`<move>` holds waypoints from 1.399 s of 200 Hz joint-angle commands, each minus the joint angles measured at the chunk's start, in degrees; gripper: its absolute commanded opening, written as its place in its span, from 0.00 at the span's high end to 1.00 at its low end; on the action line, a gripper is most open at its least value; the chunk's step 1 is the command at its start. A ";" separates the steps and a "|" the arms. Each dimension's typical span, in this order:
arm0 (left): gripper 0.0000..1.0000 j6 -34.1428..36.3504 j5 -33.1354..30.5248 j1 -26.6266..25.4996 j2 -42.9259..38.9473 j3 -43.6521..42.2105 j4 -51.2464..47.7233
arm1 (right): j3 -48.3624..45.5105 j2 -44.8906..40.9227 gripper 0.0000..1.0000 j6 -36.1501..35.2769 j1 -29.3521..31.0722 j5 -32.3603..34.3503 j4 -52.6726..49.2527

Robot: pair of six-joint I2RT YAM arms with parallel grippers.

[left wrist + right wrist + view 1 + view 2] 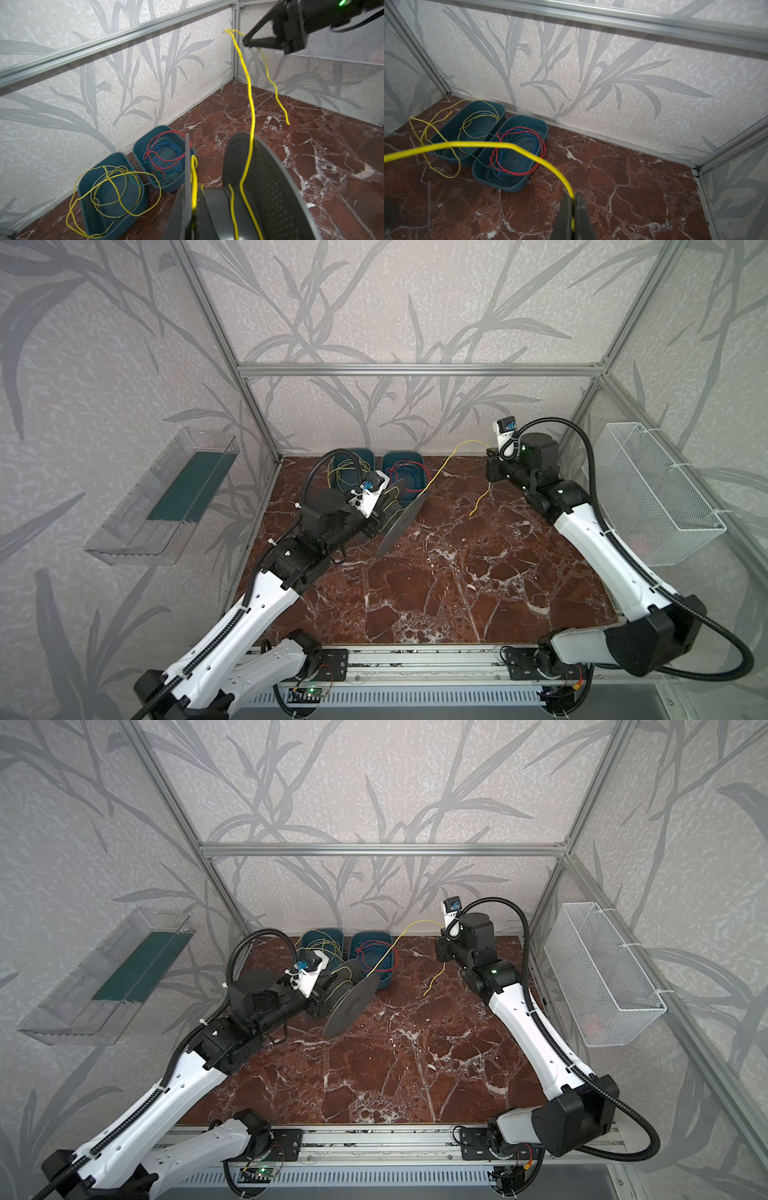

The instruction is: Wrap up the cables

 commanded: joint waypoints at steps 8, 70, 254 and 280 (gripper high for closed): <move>1.00 -4.13 5.14 0.08 -1.94 6.13 4.55 | -3.28 2.55 1.00 2.81 -0.81 0.54 4.48; 1.00 -15.09 4.81 2.62 4.49 14.79 13.33 | -17.07 5.22 1.00 8.75 1.29 -3.39 12.64; 1.00 -8.72 -36.06 -9.84 4.09 -14.14 36.53 | -45.09 -1.99 1.00 26.47 32.06 -7.66 18.02; 1.00 -8.69 -43.48 -14.57 0.11 -23.35 38.25 | -47.35 -2.08 1.00 24.61 32.11 -8.42 17.30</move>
